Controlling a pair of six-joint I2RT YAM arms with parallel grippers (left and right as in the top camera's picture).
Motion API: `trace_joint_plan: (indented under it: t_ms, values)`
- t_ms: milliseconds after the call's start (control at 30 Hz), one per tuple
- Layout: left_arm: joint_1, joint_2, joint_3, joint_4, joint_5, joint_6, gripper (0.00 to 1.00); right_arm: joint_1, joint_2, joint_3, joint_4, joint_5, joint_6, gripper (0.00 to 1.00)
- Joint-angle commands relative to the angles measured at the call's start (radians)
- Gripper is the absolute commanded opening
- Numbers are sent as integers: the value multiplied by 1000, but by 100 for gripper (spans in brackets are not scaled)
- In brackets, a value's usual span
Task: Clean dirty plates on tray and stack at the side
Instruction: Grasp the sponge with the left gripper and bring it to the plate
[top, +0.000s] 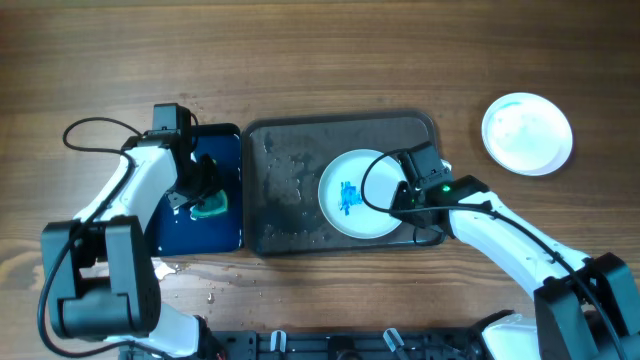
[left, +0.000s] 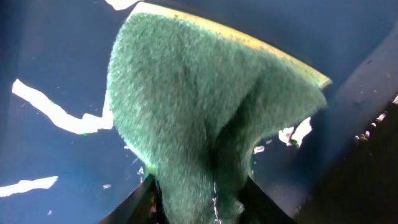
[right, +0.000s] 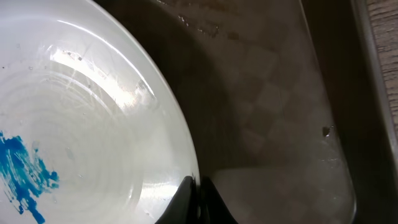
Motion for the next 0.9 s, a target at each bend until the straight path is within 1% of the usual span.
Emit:
trace_joint_plan:
  t_ms: [0, 133, 233, 300, 333, 367, 400, 433, 467, 567, 600, 633, 667, 733, 867]
  values:
    - [-4, 51, -2, 20, 1, 2, 4, 0, 11, -5, -1, -22, -21, 4]
    - [-5, 19, 19, 11, 2, -2, 4, 0, 11, -5, -2, -23, -21, 4]
    - [-21, -64, 22, 13, -11, 8, 4, 0, 11, -5, -1, -23, -21, 4]
    - [-45, -116, 22, 14, -51, 10, 4, 0, 11, -5, -2, -23, -22, 4]
    - [-74, -166, 22, 7, -118, 8, 4, 0, 11, -5, -2, -23, -23, 4]
    - [-108, -209, 22, -8, -222, -16, 4, 0, 11, -5, -3, -23, -32, 4]
    - [-134, -234, 22, -24, -319, -52, 4, 0, 11, -5, -4, -23, -39, 4]
    - [-172, -259, 22, -58, -468, -114, 4, 0, 11, -5, -5, -23, -45, 4]
    - [-201, -266, 22, -86, -560, -160, 4, 0, 11, -5, -5, -23, -47, 4]
    - [-266, -264, 22, -140, -721, -288, 4, -1, 11, -5, -3, -22, -45, 4]
    - [-288, -264, 22, -139, -773, -312, 4, 0, 11, -5, -5, -23, -47, 5]
    - [-328, -264, 22, -139, -860, -346, 4, 0, 11, -5, -13, -26, -48, 4]
    - [-354, -264, 22, -138, -905, -351, 4, 0, 11, -5, -16, -26, -47, 4]
    - [-382, -264, 22, -132, -952, -351, 4, 0, 11, -5, -17, -29, -47, 4]
    - [-396, -264, 22, -129, -969, -370, 4, 0, 11, -5, -23, -30, -47, 4]
